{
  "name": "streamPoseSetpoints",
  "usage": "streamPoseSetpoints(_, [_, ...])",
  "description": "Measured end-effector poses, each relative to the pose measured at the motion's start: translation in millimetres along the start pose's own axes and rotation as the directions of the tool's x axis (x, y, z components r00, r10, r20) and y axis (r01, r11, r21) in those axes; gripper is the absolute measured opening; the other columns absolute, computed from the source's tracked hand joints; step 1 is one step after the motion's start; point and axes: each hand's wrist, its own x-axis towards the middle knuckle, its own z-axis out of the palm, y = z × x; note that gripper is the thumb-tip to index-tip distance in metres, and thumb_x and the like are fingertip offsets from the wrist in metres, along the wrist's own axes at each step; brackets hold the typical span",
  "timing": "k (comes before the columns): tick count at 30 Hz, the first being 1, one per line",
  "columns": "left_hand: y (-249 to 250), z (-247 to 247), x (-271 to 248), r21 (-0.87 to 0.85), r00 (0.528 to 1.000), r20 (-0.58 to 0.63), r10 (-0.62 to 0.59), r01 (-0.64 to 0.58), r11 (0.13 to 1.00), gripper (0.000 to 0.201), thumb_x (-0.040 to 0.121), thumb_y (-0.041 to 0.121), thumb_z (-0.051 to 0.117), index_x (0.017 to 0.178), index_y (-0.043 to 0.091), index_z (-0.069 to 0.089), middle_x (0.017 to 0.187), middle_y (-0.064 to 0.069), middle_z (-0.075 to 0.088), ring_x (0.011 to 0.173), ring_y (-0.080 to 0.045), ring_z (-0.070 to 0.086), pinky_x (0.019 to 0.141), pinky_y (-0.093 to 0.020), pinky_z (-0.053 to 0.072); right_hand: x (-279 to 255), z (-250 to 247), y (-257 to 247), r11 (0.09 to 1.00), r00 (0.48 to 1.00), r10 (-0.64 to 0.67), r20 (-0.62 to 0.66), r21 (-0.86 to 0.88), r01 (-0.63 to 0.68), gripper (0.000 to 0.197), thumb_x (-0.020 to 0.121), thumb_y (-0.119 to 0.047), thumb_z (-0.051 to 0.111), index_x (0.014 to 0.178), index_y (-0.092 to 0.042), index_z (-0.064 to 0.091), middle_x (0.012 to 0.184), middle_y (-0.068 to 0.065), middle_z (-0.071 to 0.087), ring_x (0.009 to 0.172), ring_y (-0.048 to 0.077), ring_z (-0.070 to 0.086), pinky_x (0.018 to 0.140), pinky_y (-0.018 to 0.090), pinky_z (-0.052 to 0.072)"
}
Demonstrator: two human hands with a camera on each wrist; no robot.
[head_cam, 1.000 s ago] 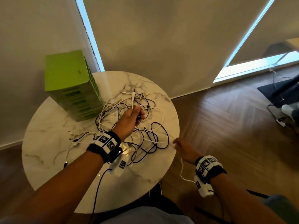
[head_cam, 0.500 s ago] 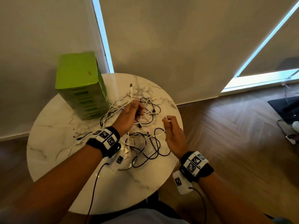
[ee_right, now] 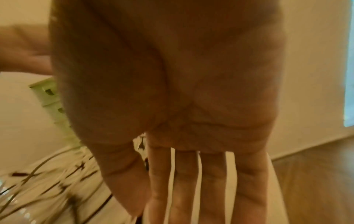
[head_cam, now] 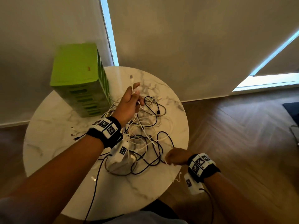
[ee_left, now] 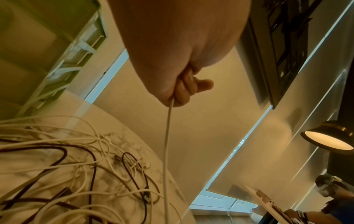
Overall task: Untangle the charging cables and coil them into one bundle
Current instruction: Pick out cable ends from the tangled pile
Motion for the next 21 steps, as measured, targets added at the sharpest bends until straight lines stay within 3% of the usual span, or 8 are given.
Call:
streamPoseSetpoints(2, [-4, -2, 11, 0.01, 0.999, -0.033, -0.018, 0.018, 1.0, 0.029, 0.11, 0.037, 0.03, 0.134, 0.039, 0.045, 0.072, 0.0, 0.054, 0.06, -0.009, 0.041, 0.054, -0.023, 0.034, 8, -36, -4, 1.0, 0.999, 0.004, -0.035, -0.02, -0.004, 0.034, 0.088, -0.028, 0.056, 0.103, -0.002, 0.073, 0.102, 0.018, 0.074, 0.077, 0.019, 0.063, 0.066, 0.029, 0.05])
streamPoseSetpoints(5, [-15, -3, 29, -0.011, 0.998, -0.034, -0.048, 0.048, 0.999, 0.034, 0.11, 0.038, 0.03, 0.129, 0.026, 0.055, 0.07, 0.005, 0.048, 0.055, -0.005, 0.037, 0.051, -0.022, 0.031, 22, -92, -19, 0.996, 0.97, -0.06, -0.237, 0.042, 0.072, 0.024, 0.099, -0.022, 0.053, 0.107, -0.009, 0.072, 0.097, 0.009, 0.074, 0.075, 0.016, 0.066, 0.06, 0.019, 0.048])
streamPoseSetpoints(7, [-26, -3, 40, -0.044, 0.997, -0.021, -0.078, 0.077, 0.996, 0.032, 0.11, 0.031, 0.034, 0.126, 0.015, 0.057, 0.07, 0.008, 0.047, 0.054, -0.004, 0.035, 0.051, -0.021, 0.03, 43, -120, -29, 0.984, 0.916, -0.111, -0.387, 0.088, 0.156, 0.025, 0.101, -0.022, 0.052, 0.106, -0.007, 0.071, 0.097, 0.01, 0.073, 0.078, 0.02, 0.068, 0.069, 0.027, 0.055])
streamPoseSetpoints(9, [-37, -3, 49, -0.036, 0.994, -0.022, -0.107, 0.106, 0.994, 0.029, 0.11, 0.027, 0.037, 0.124, 0.015, 0.059, 0.073, 0.009, 0.051, 0.055, -0.005, 0.036, 0.053, -0.021, 0.03, 68, -138, -38, 0.98, 0.875, -0.134, -0.466, 0.069, 0.186, 0.026, 0.1, -0.022, 0.052, 0.107, -0.005, 0.071, 0.107, 0.015, 0.072, 0.095, 0.031, 0.068, 0.086, 0.042, 0.054])
streamPoseSetpoints(10, [-41, -3, 50, -0.02, 0.993, -0.021, -0.114, 0.114, 0.993, 0.028, 0.109, 0.027, 0.038, 0.123, 0.018, 0.061, 0.076, 0.007, 0.052, 0.056, -0.006, 0.036, 0.053, -0.021, 0.03, 79, -143, -40, 0.983, 0.862, -0.128, -0.491, 0.056, 0.177, 0.027, 0.1, -0.022, 0.052, 0.107, -0.004, 0.071, 0.111, 0.016, 0.071, 0.102, 0.034, 0.066, 0.09, 0.043, 0.052])
streamPoseSetpoints(13, [-53, -3, 55, 0.0, 0.991, -0.009, -0.137, 0.137, 0.991, 0.026, 0.109, 0.026, 0.039, 0.12, 0.022, 0.062, 0.08, 0.002, 0.054, 0.056, -0.004, 0.04, 0.052, -0.019, 0.034, 113, -152, -47, 0.993, 0.826, -0.059, -0.56, 0.048, 0.104, 0.029, 0.101, -0.024, 0.051, 0.108, -0.002, 0.069, 0.117, 0.019, 0.069, 0.111, 0.038, 0.061, 0.09, 0.039, 0.046])
streamPoseSetpoints(17, [-65, -5, 57, 0.05, 0.987, -0.009, -0.159, 0.159, 0.986, 0.029, 0.109, 0.026, 0.038, 0.126, 0.018, 0.06, 0.078, 0.001, 0.055, 0.058, -0.003, 0.043, 0.055, -0.018, 0.035, 145, -154, -56, 0.989, 0.793, 0.071, -0.605, 0.148, 0.024, 0.035, 0.098, -0.032, 0.057, 0.114, -0.001, 0.06, 0.116, 0.023, 0.067, 0.111, 0.041, 0.06, 0.089, 0.043, 0.049])
streamPoseSetpoints(21, [-75, -9, 58, 0.114, 0.989, 0.005, -0.151, 0.149, 0.982, 0.031, 0.109, 0.029, 0.039, 0.126, 0.016, 0.061, 0.077, 0.002, 0.056, 0.059, -0.001, 0.046, 0.06, -0.02, 0.037, 159, -151, -54, 0.997, 0.779, 0.053, -0.625, 0.082, -0.003, 0.038, 0.095, -0.038, 0.06, 0.118, -0.008, 0.054, 0.116, 0.026, 0.062, 0.106, 0.047, 0.059, 0.083, 0.045, 0.049])
